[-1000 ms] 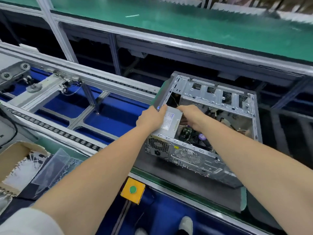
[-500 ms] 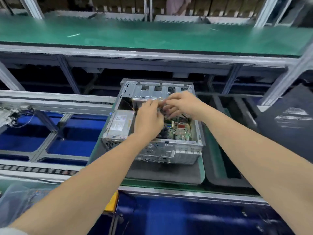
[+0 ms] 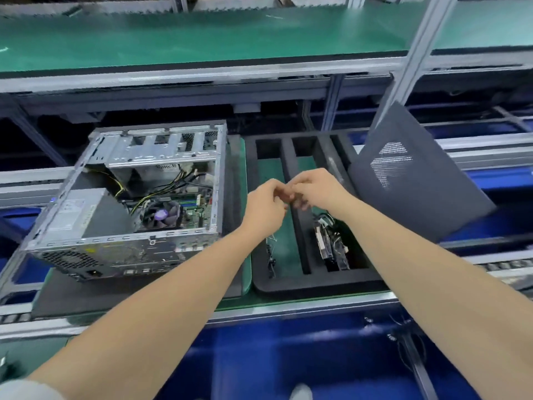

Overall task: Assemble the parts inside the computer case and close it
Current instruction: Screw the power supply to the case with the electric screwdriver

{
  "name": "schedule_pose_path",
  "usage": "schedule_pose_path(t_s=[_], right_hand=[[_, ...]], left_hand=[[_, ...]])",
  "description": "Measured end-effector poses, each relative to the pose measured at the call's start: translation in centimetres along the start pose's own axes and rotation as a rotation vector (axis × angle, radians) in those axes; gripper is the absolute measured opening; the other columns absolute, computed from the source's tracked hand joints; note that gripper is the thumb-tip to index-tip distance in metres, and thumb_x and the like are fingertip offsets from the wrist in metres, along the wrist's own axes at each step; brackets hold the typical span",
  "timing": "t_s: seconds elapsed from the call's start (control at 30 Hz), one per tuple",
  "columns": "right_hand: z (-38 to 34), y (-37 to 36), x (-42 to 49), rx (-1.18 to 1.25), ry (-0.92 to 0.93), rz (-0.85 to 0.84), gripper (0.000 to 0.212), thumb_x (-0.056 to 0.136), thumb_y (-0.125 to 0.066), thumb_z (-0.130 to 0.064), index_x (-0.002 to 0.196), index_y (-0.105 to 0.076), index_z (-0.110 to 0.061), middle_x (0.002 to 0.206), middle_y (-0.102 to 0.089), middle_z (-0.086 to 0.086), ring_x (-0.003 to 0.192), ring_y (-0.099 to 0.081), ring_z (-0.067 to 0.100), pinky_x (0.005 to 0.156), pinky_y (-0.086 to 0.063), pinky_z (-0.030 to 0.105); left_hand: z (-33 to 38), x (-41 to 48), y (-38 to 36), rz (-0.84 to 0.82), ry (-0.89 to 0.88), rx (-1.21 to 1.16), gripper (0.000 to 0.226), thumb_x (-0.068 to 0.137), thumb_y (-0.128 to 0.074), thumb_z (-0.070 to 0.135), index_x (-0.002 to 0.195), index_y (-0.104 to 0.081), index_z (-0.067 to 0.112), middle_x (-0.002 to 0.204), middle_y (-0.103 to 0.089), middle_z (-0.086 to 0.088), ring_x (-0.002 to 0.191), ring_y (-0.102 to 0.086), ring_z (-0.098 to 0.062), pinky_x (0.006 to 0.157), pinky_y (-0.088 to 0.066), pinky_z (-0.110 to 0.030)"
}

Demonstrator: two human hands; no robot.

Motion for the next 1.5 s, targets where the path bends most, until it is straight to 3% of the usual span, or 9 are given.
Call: schedule_pose_path(t_s=[0.27, 0.47, 0.57, 0.67, 0.97, 1.17, 1.3, 1.43, 1.5], right_hand=[[5.2, -1.0, 3.0, -0.108, -0.056, -0.026, 0.02, 0.097, -0.059, 0.001, 0.098, -0.078, -0.005, 0.088, -0.078, 0.015, 0.07, -0.073, 0.019, 0.075, -0.066, 0.036], [6.3, -4.2, 6.6, -0.353, -0.039, -0.078, 0.027, 0.097, -0.056, 0.0, 0.104, -0.081, -0.009, 0.115, -0.076, 0.011, 0.102, -0.072, 0.025, 0.096, -0.057, 0.032], [7.0, -6.6, 8.7, -0.451, -0.064, -0.129, 0.029, 0.097, -0.056, 0.002, 0.113, -0.078, -0.007, 0.125, -0.07, 0.015, 0.11, -0.069, 0.032, 0.102, -0.055, 0.038], [7.9, -9.2, 10.6, -0.545, -0.081, -0.186, 0.028, 0.095, -0.056, 0.005, 0.116, -0.074, -0.001, 0.121, -0.07, 0.019, 0.108, -0.07, 0.035, 0.099, -0.057, 0.041], [11.6, -13.5, 14.5, -0.708, -0.153, -0.204, 0.017, 0.094, -0.062, 0.004, 0.109, -0.067, -0.002, 0.109, -0.063, 0.017, 0.092, -0.063, 0.038, 0.073, -0.052, 0.037], [12.4, -14.2, 15.0, -0.749, -0.161, -0.232, 0.014, 0.093, -0.055, 0.01, 0.099, -0.057, -0.002, 0.109, -0.063, 0.019, 0.1, -0.066, 0.04, 0.072, -0.048, 0.039], [12.5, -14.3, 14.8, -0.741, -0.167, -0.253, 0.011, 0.097, -0.055, 0.004, 0.092, -0.053, -0.006, 0.108, -0.063, 0.018, 0.088, -0.06, 0.037, 0.072, -0.048, 0.037], [12.5, -14.3, 14.2, -0.735, -0.175, -0.275, 0.009, 0.099, -0.053, 0.003, 0.104, -0.058, -0.003, 0.108, -0.061, 0.017, 0.095, -0.063, 0.038, 0.074, -0.049, 0.037], [12.0, -13.9, 13.9, -0.701, -0.179, -0.256, 0.007, 0.099, -0.053, 0.003, 0.094, -0.056, -0.002, 0.1, -0.056, 0.015, 0.092, -0.063, 0.038, 0.072, -0.048, 0.036]], left_hand=[[-8.5, 0.3, -1.7, 0.14, 0.257, 0.167, 0.05, 0.09, -0.034, -0.015, 0.122, -0.062, 0.011, 0.125, -0.061, -0.006, 0.111, -0.059, -0.022, 0.092, -0.045, -0.028], [-12.7, 0.9, -1.8, 0.241, 0.332, 0.164, 0.057, 0.085, -0.031, -0.019, 0.124, -0.059, 0.014, 0.125, -0.056, -0.003, 0.104, -0.056, -0.018, 0.096, -0.049, -0.036], [-13.6, 1.7, -1.7, 0.329, 0.305, 0.177, 0.053, 0.086, -0.032, -0.019, 0.118, -0.061, 0.013, 0.117, -0.059, -0.001, 0.095, -0.055, -0.014, 0.088, -0.044, -0.023], [-13.8, 2.6, -1.8, 0.395, 0.246, 0.194, 0.05, 0.086, -0.034, -0.019, 0.113, -0.063, 0.01, 0.109, -0.06, 0.0, 0.088, -0.052, -0.014, 0.079, -0.035, -0.009], [-14.2, 4.9, -2.4, 0.467, 0.184, 0.183, 0.048, 0.083, -0.037, -0.02, 0.107, -0.065, 0.01, 0.101, -0.056, 0.004, 0.089, -0.051, -0.014, 0.08, -0.034, -0.004], [-14.4, 4.9, -2.5, 0.475, 0.157, 0.189, 0.048, 0.081, -0.038, -0.02, 0.105, -0.065, 0.013, 0.1, -0.056, 0.006, 0.088, -0.052, -0.015, 0.081, -0.035, -0.006], [-14.3, 4.8, -2.5, 0.471, 0.148, 0.174, 0.047, 0.082, -0.038, -0.019, 0.105, -0.065, 0.012, 0.1, -0.056, 0.006, 0.089, -0.052, -0.015, 0.08, -0.036, -0.012], [-14.2, 4.8, -2.5, 0.472, 0.14, 0.169, 0.046, 0.083, -0.038, -0.019, 0.105, -0.065, 0.011, 0.1, -0.054, 0.007, 0.09, -0.053, -0.016, 0.08, -0.035, -0.015], [-14.2, 4.7, -2.5, 0.473, 0.131, 0.175, 0.046, 0.083, -0.038, -0.019, 0.105, -0.066, 0.01, 0.1, -0.055, 0.006, 0.09, -0.053, -0.017, 0.081, -0.036, -0.015]])
Point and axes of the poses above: each hand's wrist, its own x-axis towards the middle knuckle, its own y-axis out of the back of the hand, z = x × y, the point moved 9 cm from there along x, towards the middle knuckle
